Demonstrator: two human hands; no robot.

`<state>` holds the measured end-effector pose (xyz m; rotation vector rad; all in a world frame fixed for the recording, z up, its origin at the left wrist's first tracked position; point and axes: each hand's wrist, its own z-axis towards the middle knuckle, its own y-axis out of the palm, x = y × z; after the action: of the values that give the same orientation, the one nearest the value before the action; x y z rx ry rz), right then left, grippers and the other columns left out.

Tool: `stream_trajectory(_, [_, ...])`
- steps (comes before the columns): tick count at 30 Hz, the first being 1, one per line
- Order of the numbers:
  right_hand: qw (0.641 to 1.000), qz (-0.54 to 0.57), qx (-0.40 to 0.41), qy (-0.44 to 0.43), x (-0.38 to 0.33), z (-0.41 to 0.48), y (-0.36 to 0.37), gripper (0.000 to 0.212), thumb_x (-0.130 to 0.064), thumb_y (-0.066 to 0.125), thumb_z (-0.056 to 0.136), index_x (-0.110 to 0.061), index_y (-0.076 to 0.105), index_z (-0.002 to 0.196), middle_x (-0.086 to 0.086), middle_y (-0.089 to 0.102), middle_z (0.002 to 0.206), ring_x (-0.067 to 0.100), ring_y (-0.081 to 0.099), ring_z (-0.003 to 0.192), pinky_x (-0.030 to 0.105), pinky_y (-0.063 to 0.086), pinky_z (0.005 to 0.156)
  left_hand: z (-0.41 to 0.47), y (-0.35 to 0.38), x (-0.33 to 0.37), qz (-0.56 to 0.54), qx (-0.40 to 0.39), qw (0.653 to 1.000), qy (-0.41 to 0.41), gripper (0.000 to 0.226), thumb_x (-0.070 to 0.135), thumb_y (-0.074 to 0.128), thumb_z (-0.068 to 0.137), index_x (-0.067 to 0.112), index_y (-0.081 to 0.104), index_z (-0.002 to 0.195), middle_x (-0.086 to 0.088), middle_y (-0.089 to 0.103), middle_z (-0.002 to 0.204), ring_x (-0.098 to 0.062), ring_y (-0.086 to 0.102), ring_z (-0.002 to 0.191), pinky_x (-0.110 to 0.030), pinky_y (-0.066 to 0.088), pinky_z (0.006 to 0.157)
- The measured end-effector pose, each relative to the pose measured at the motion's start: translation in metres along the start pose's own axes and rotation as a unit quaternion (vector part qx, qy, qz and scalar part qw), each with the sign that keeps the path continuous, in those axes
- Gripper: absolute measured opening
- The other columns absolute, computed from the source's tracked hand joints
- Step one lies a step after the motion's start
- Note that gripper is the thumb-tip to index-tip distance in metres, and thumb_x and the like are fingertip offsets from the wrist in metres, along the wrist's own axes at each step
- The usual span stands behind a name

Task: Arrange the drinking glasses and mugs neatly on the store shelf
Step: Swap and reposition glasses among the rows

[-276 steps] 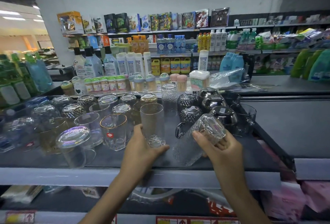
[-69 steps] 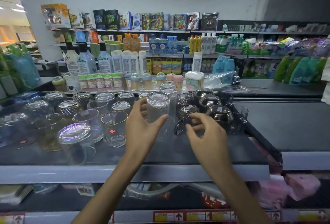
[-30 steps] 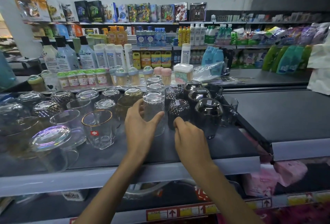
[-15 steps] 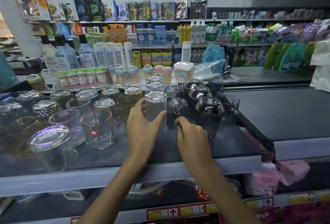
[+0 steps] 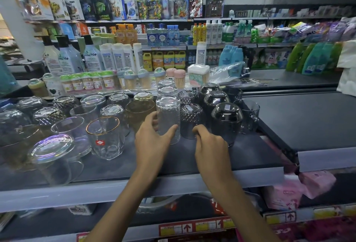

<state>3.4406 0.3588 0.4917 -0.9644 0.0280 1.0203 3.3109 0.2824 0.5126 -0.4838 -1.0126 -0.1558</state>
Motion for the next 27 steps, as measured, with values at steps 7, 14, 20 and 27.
stream_trajectory(7, [1.000, -0.023, 0.015, 0.002, -0.001, -0.002, 0.001, 0.025, -0.004, 0.063, 0.095, -0.022, 0.069, 0.111, 0.005, 0.075, 0.076, 0.036, 0.069, 0.073, 0.036, 0.040, 0.057, 0.000, 0.000, -0.001, -0.005, -0.003, 1.000, 0.007, 0.059, 0.038, 0.088, 0.078, 0.026, 0.063, 0.131, 0.012, 0.068, 0.107, -0.007, 0.063, 0.096, -0.030, 0.053, 0.089])
stream_trajectory(14, [0.999, -0.027, 0.027, 0.002, 0.000, -0.001, 0.002, 0.026, -0.003, 0.067, 0.092, -0.022, 0.070, 0.109, 0.005, 0.075, 0.075, 0.036, 0.070, 0.069, 0.036, 0.043, 0.054, 0.001, 0.003, 0.001, -0.004, -0.006, 1.000, 0.011, 0.058, 0.038, 0.088, 0.078, 0.026, 0.063, 0.129, 0.013, 0.067, 0.105, 0.007, 0.060, 0.091, -0.026, 0.051, 0.085])
stream_trajectory(20, [0.999, -0.033, 0.036, -0.011, -0.002, -0.005, 0.002, 0.024, -0.005, 0.064, 0.093, -0.020, 0.070, 0.112, 0.009, 0.071, 0.078, 0.040, 0.068, 0.066, 0.044, 0.052, 0.051, 0.001, 0.003, -0.002, 0.000, -0.021, 1.000, 0.009, 0.059, 0.035, 0.088, 0.079, 0.025, 0.061, 0.131, 0.012, 0.069, 0.107, 0.002, 0.063, 0.092, -0.023, 0.050, 0.085])
stream_trajectory(27, [0.996, -0.063, 0.061, -0.021, -0.005, -0.006, -0.003, 0.028, 0.004, 0.072, 0.083, -0.014, 0.072, 0.105, 0.011, 0.068, 0.074, 0.040, 0.066, 0.055, 0.041, 0.049, 0.042, 0.006, 0.007, -0.012, 0.014, -0.028, 0.999, 0.010, 0.063, 0.030, 0.089, 0.078, 0.021, 0.060, 0.134, 0.008, 0.071, 0.110, -0.010, 0.067, 0.100, -0.025, 0.052, 0.086])
